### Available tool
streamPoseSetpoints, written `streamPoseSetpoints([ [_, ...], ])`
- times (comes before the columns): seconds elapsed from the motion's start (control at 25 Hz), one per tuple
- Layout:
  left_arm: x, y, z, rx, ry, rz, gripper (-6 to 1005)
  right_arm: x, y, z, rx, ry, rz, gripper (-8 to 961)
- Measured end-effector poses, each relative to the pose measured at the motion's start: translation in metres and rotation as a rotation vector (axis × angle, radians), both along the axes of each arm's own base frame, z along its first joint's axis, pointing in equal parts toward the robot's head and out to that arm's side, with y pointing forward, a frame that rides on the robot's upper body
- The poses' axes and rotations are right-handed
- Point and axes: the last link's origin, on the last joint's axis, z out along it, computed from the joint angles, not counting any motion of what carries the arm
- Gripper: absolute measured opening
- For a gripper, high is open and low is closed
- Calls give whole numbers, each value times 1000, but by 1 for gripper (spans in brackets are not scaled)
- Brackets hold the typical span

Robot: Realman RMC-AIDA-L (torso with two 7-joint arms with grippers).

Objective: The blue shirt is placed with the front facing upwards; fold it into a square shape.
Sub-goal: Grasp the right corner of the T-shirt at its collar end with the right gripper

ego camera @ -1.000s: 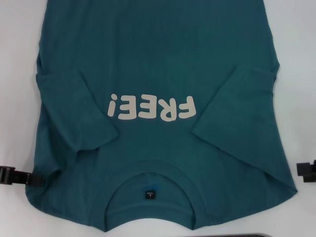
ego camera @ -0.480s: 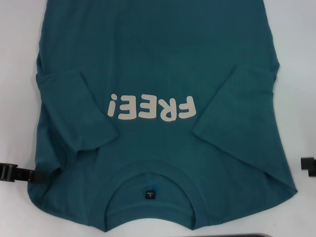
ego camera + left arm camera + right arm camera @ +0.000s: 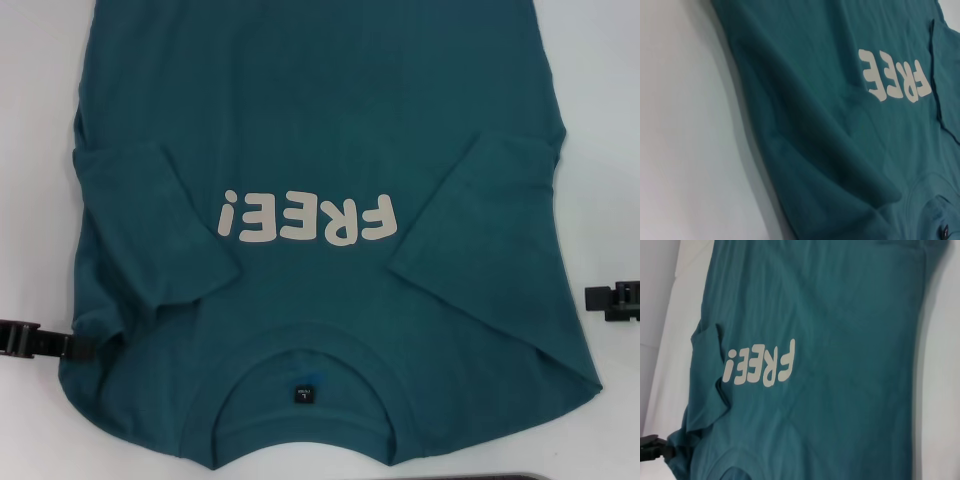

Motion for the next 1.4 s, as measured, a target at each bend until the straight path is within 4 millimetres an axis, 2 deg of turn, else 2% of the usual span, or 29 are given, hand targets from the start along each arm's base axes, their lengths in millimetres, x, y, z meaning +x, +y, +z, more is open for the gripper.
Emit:
streamPoseSetpoints([
  [0.8,5,7,0,0,4,-15,50,-3,14,-2,40,-63,21,779],
  [1.4,5,7,1,-9,12,-17,50,-9,23,-13,27,-85,46,774],
])
